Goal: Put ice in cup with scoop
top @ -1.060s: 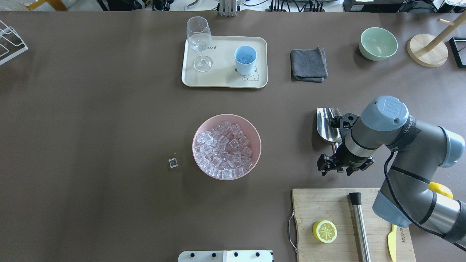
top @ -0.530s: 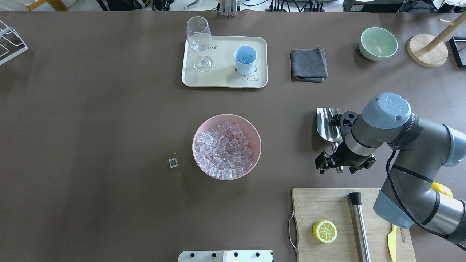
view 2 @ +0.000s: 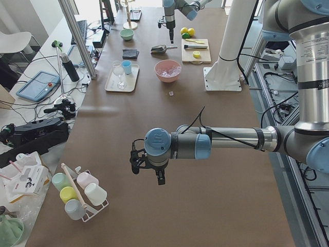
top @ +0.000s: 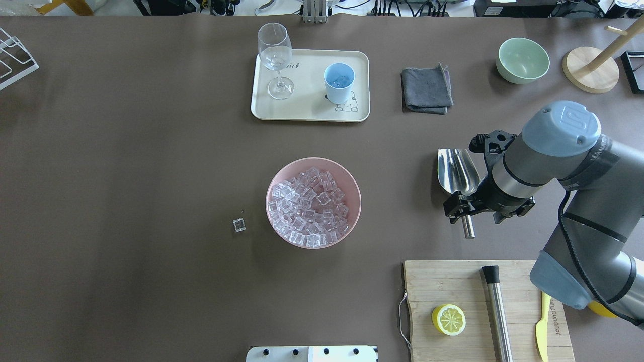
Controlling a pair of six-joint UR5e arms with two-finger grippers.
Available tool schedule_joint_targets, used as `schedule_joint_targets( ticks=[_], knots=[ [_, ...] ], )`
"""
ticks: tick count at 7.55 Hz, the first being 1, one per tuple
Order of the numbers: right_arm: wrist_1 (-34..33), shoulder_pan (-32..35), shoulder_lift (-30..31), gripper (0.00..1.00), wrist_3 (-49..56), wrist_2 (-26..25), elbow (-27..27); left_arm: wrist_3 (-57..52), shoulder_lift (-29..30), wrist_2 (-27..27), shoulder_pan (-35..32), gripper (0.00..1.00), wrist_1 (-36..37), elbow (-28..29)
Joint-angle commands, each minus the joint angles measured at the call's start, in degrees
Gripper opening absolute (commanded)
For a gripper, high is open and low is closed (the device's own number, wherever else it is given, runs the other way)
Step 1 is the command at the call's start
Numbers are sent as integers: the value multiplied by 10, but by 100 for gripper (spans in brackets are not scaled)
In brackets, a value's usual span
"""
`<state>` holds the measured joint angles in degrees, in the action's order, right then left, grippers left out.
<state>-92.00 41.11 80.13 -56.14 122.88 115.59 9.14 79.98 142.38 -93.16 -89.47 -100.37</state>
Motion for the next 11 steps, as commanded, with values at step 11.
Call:
schedule_joint_targets(
  ticks=[11],
  knots=[
    [1, 494, 205, 100, 642, 58, -149, 1, 0, 0, 0, 98, 0, -1]
  ],
)
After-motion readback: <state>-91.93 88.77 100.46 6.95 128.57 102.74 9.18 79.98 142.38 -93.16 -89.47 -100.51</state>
